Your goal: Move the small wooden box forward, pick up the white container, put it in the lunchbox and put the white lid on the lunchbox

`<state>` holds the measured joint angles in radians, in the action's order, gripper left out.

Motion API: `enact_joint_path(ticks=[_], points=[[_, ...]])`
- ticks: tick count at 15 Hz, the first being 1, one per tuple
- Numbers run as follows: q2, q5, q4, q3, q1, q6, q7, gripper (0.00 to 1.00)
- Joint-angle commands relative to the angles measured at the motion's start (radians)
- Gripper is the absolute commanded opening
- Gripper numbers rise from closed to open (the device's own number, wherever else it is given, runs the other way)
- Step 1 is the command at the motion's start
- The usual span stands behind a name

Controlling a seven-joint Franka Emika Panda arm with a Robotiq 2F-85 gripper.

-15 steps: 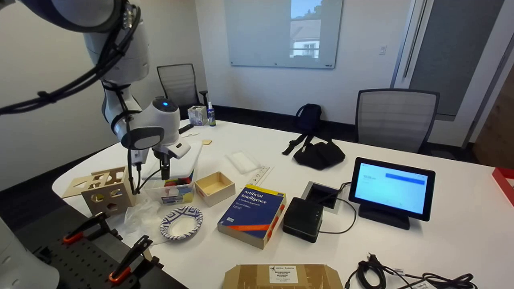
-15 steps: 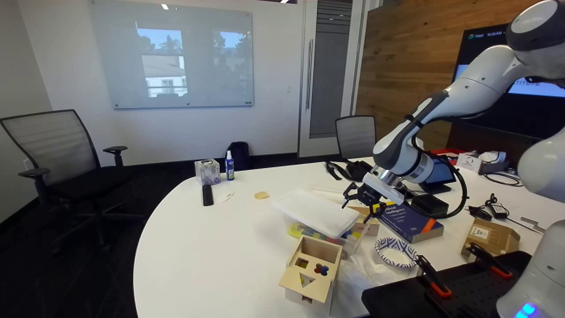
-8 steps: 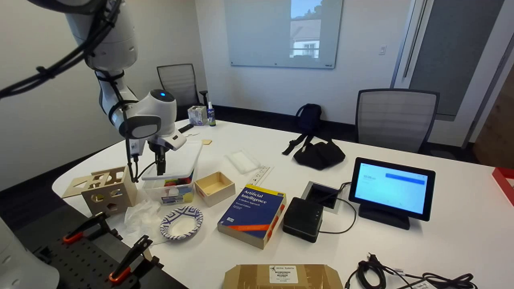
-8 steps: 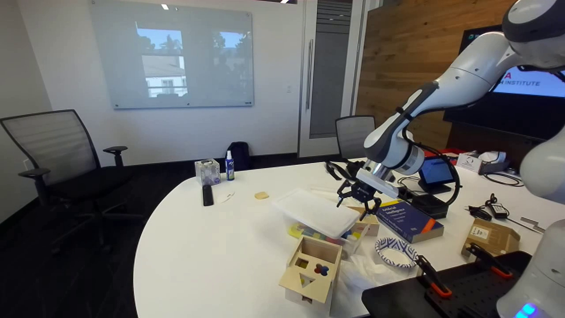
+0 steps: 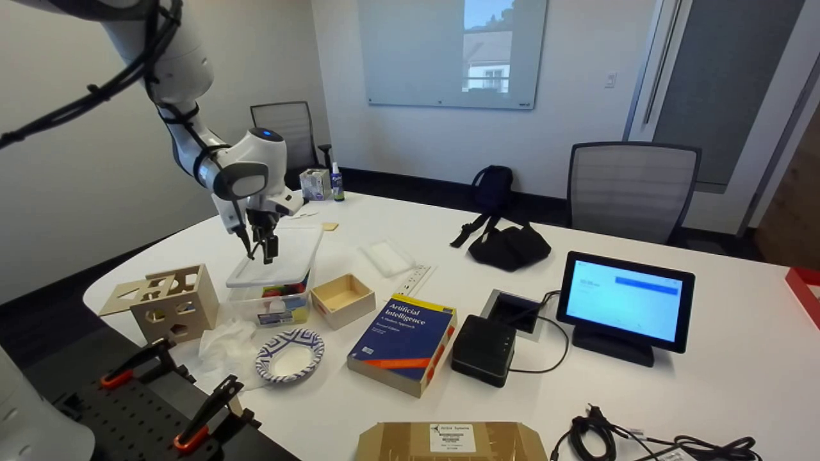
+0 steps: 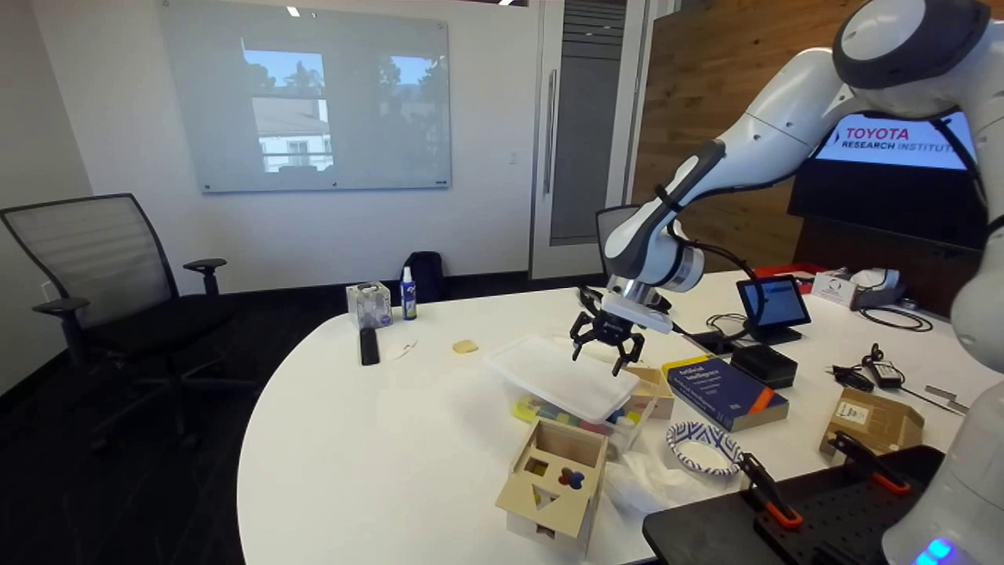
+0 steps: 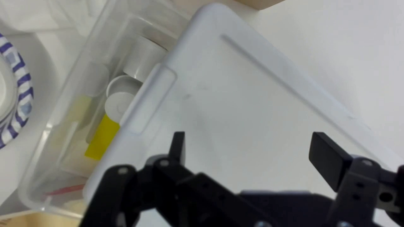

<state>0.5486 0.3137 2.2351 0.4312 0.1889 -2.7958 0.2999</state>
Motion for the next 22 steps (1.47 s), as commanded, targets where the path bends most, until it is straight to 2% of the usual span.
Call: enact_joint_path(ticks=[1, 5, 14, 22], points=[[0.030, 0.025, -0.095, -0.124, -0.132, 0.083, -0.019, 1.00], [0.071, 0.025, -0.154, -0.194, -0.197, 0.127, -0.013, 1.00], [0.120, 0.021, -0.207, -0.261, -0.241, 0.228, 0.025, 1.00], [0.114, 0.013, -0.231, -0.332, -0.299, 0.361, 0.152, 1.00]])
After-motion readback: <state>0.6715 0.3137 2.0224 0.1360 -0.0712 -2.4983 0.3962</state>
